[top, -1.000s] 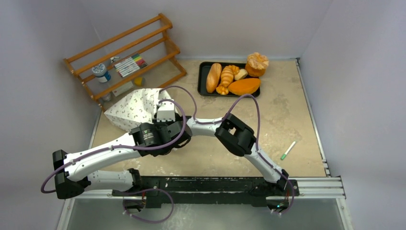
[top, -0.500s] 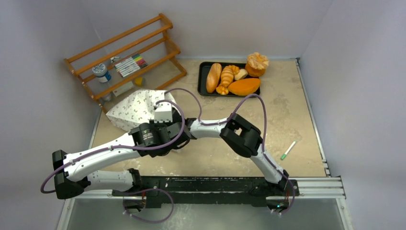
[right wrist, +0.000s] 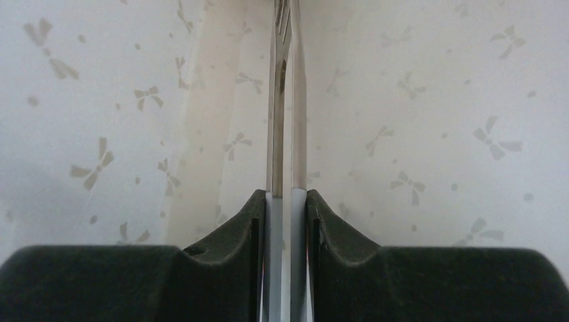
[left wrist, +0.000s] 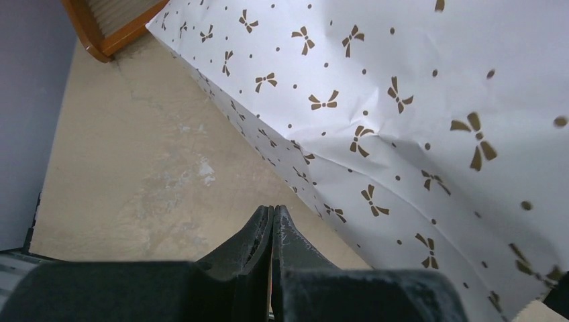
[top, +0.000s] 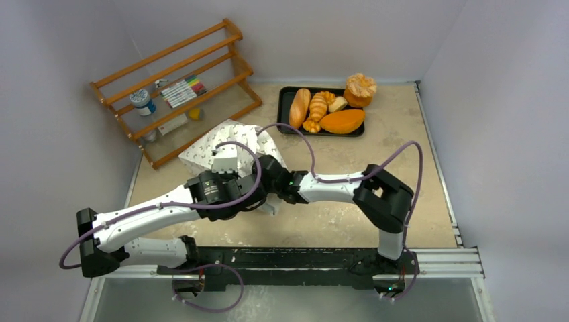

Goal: Take the fake bread out of the paper bag

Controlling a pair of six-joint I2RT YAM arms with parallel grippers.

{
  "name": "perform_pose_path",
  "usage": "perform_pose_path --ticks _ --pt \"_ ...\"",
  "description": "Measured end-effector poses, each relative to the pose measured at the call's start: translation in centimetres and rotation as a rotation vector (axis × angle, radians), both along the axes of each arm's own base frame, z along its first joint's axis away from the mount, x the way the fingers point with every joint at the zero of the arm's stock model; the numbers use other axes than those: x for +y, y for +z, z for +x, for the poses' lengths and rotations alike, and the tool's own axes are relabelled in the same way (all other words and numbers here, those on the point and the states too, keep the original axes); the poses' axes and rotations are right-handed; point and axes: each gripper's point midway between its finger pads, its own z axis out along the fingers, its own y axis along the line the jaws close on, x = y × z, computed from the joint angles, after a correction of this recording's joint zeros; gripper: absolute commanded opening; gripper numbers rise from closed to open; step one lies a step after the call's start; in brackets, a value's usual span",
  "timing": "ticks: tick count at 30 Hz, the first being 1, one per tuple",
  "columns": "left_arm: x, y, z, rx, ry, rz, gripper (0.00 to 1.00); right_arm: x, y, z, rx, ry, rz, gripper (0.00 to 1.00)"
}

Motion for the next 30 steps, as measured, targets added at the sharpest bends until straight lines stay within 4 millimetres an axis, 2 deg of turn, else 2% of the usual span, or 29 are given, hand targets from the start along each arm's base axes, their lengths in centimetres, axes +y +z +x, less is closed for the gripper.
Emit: perform_pose_path --ticks 4,7,9,13,17,19,22,26,30 --pt "-0.3 -0.6 0.2 0.013 0.000 0.031 0.00 -1.0 2.3 0.3 -0.033 -0.033 0.012 0.00" --pt "-0.4 -0.9 0.3 0.014 0.009 0.055 0.11 -1.2 3.9 0.7 -0.059 -0.054 0.033 0.00" --pt "-0.3 -0.7 0.5 0.003 0.018 0.059 0.18 -1.4 4.3 0.9 -0.070 -0.067 0.035 0.00" --pt "0.0 0.0 0.7 -0.035 0.040 0.044 0.22 -1.9 3.5 0.8 -0.066 -0.078 0.014 0.00" --pt "0.3 0.5 1.0 -0.068 0.054 0.039 0.22 -3.2 2.1 0.4 -0.053 -0.089 -0.032 0.00" --pt "0.3 0.6 1.2 -0.081 0.060 0.041 0.22 -3.7 2.1 0.1 -0.050 -0.092 -0.048 0.00" --pt "0.3 0.6 1.4 -0.092 0.064 0.048 0.22 -4.3 3.2 -0.1 -0.061 -0.105 -0.053 0.00" --pt "0.4 -0.1 1.8 -0.095 0.084 0.058 0.22 -5.6 5.6 -0.4 -0.090 -0.127 -0.036 0.00" --pt "1.1 -1.2 2.4 -0.090 0.121 0.066 0.22 -7.9 7.4 -0.9 -0.112 -0.161 -0.042 0.00"
